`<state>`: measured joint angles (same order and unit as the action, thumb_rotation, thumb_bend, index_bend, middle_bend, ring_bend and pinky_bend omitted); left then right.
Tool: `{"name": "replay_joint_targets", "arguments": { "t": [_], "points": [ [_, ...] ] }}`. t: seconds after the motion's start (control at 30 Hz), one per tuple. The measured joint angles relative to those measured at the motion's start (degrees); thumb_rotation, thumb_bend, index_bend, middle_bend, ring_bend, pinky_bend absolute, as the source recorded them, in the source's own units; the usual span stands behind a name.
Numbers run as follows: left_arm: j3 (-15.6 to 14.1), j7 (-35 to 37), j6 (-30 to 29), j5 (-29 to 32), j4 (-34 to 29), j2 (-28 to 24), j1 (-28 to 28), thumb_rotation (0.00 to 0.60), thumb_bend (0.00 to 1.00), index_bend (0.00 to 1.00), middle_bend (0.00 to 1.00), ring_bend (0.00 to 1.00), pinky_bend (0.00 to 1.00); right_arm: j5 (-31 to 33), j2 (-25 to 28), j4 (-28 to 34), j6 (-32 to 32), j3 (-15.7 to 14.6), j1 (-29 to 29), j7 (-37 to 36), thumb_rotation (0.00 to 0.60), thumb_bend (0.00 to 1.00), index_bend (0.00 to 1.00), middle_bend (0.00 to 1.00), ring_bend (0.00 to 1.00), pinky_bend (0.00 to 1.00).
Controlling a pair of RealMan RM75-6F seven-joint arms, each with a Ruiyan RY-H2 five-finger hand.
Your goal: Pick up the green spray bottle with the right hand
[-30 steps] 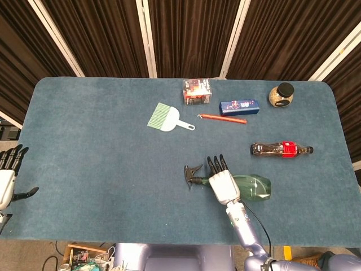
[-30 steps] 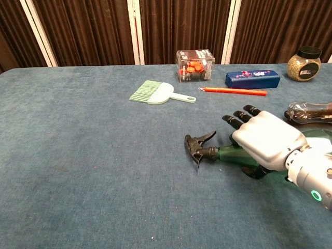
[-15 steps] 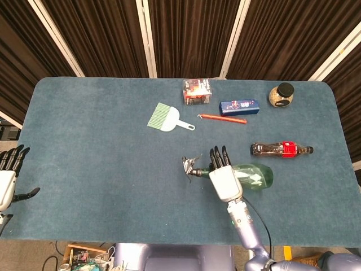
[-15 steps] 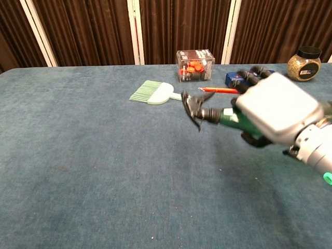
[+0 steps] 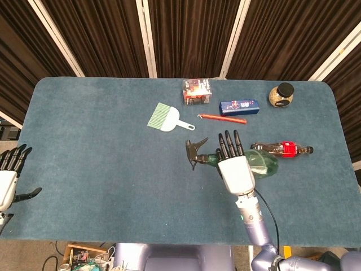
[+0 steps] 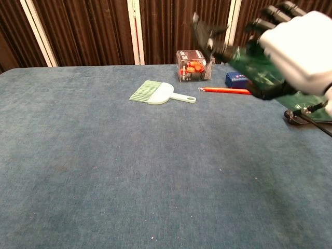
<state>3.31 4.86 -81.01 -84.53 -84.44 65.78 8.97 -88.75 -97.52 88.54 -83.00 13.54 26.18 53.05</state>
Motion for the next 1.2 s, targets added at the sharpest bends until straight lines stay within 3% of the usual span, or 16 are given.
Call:
{"name": "replay_joint_targets", "arguments": {
  "t": [0.37,0.67,1.2],
  "points": [
    [-0.2,-2.4,0.6,0.0,-0.7,0.6,0.5,0.6,0.03,0.0,0.0,0.0,0.0,-0.9,-3.6,-1.3,-9.5,3.9,-1.1,-35.3,0.6,0.64,0.83,0.1,0.0,0.04],
    [-0.1,-3.3,1.0,0.5,-0.4,1.1,0.7,0.6,0.04,0.0,0.0,0.0,0.0,2.0,-9.1,-5.7,-14.4,6.2,-2.8,-58.0,0.6,0.66,0.82,0.08,0.0,0.04],
    [-0.2,-3.1,1.7,0.7,-0.4,1.1,1.0,0.6,0.04,0.0,0.0,0.0,0.0,7.0,-15.4,-20.6,-12.8,4.6,-5.3,-69.1,0.6,0.66,0.82,0.08,0.0,0.04]
  ]
}}
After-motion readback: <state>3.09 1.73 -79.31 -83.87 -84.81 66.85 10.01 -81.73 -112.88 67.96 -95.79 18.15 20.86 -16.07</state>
